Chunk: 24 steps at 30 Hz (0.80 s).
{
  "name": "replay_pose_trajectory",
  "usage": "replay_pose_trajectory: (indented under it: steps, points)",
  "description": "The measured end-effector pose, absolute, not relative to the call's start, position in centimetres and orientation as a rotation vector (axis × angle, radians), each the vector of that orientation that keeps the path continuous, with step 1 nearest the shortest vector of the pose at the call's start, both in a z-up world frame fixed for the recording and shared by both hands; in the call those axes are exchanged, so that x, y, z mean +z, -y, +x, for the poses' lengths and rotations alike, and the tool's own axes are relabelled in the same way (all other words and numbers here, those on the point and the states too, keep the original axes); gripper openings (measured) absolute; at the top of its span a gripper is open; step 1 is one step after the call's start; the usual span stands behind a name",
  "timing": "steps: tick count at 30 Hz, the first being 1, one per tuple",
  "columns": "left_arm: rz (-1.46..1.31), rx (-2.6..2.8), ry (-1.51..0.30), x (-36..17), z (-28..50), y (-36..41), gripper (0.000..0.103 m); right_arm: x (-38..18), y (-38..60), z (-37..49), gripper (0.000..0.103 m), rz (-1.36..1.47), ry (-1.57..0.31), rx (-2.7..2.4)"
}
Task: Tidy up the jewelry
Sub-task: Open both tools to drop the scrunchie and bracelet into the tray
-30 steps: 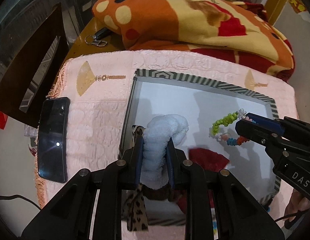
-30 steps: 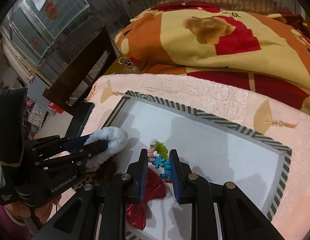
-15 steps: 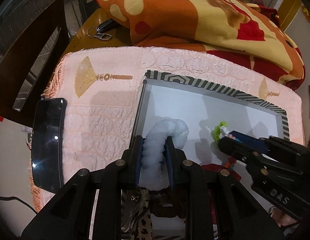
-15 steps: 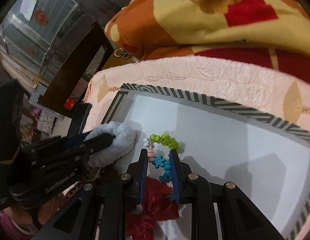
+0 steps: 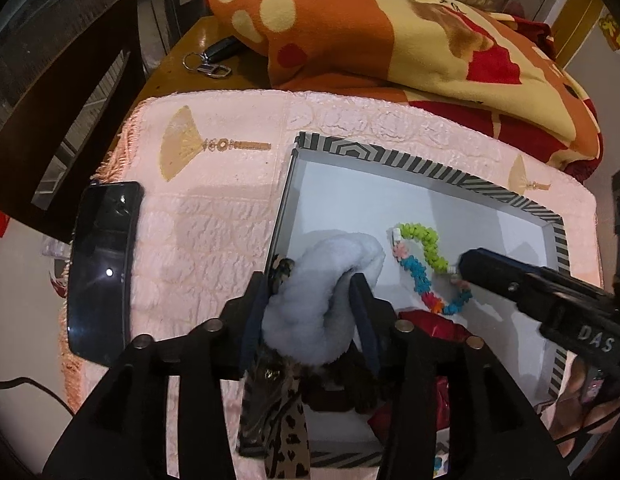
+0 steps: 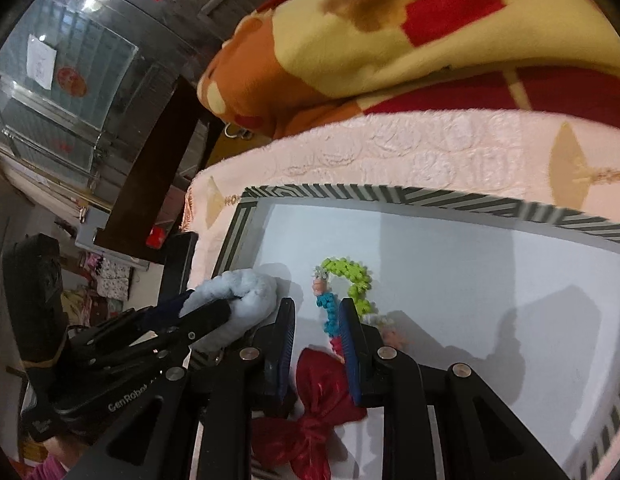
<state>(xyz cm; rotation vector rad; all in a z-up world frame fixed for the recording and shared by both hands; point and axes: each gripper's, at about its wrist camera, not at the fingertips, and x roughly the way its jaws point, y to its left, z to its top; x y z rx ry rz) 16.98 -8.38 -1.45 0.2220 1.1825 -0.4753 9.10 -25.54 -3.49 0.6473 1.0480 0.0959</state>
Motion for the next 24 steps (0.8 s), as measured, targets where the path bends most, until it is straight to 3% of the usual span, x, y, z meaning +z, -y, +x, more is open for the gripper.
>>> replay_pose_trajectory:
  steps: [4,9,11,13,24]
  points:
    - [0.199,-0.494,-1.156,-0.6,16.3,8.2,0.061,-2.4,25.8,7.1,0.021,0.658,-1.037,0.078]
    - [0.193,-0.481,-1.153,0.0,15.9,7.9,0.061,-1.0,26.2,4.7,0.022,0.672,-1.025,0.059]
    - [0.193,-0.487,-1.146,0.4,15.3,7.6,0.061,-0.2,26.3,3.7,0.03,0.659,-1.011,0.049]
    - [0.196,-0.487,-1.126,1.1,14.4,7.3,0.061,0.8,26.2,2.5,0.044,0.635,-0.985,0.03]
    - [0.202,-0.501,-1.048,4.0,8.7,5.7,0.062,3.0,24.3,-3.4,0.045,0.489,-0.955,-0.102]
